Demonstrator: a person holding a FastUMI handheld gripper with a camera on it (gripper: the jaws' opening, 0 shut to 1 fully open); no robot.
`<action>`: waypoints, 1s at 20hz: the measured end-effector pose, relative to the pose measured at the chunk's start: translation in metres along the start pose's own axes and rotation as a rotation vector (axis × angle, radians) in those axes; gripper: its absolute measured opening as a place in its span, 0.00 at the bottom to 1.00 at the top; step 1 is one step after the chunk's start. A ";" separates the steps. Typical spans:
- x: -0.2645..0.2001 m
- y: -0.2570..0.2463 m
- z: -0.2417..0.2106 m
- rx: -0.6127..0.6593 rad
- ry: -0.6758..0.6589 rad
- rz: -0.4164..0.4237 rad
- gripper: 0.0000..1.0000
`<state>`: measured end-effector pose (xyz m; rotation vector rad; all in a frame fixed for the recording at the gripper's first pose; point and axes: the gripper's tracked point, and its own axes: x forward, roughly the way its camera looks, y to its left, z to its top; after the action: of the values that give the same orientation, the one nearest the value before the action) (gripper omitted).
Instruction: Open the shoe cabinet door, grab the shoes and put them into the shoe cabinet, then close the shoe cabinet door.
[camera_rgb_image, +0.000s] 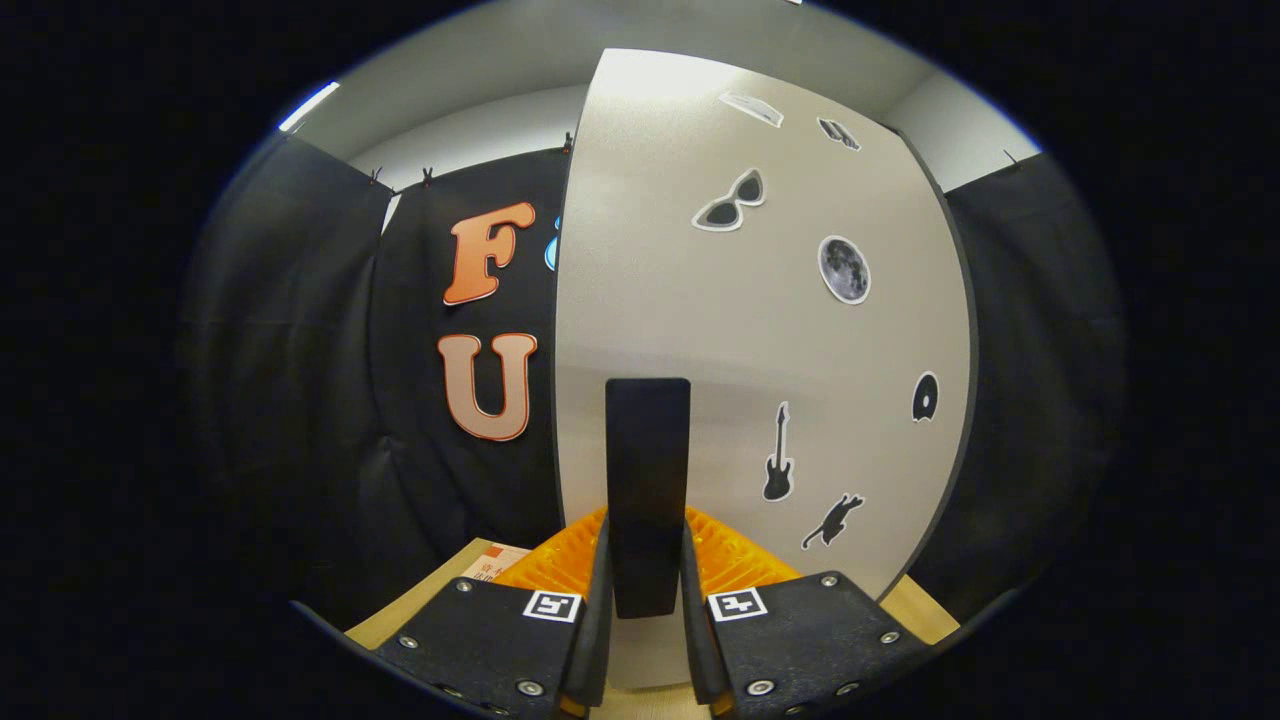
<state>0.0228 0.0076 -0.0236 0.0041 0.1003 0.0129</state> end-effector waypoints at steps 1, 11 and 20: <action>-0.002 -0.001 -0.001 -0.003 0.000 -0.007 0.32; -0.018 -0.018 0.000 -0.010 -0.009 -0.056 0.30; -0.027 -0.016 0.000 -0.006 -0.026 0.054 0.30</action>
<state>-0.0037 -0.0084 -0.0209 0.0013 0.0737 0.0674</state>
